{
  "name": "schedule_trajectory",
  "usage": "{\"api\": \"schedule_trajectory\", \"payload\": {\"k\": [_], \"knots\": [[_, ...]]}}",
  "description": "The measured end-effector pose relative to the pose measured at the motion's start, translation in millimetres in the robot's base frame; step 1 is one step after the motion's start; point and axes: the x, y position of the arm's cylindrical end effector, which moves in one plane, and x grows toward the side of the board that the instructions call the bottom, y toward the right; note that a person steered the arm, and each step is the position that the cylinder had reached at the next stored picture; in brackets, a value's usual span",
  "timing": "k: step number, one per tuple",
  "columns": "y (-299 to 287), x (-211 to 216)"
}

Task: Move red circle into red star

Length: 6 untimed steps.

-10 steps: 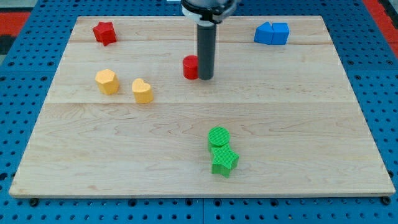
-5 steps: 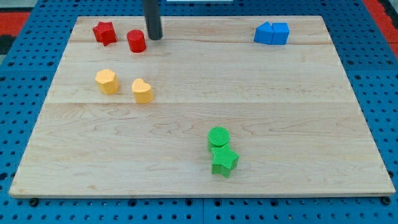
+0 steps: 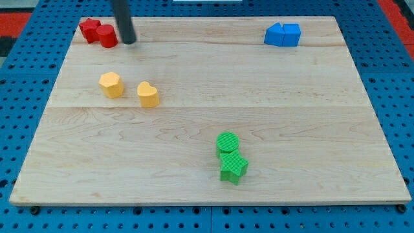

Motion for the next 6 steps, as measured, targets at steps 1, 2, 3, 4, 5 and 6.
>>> {"api": "schedule_trajectory", "payload": {"k": [1, 2, 3, 4, 5, 6], "knots": [[33.0, 0.0], [33.8, -0.5], [53.4, 12.5], [55.7, 57.2], [19.4, 82.8], [13.0, 72.9]]}}
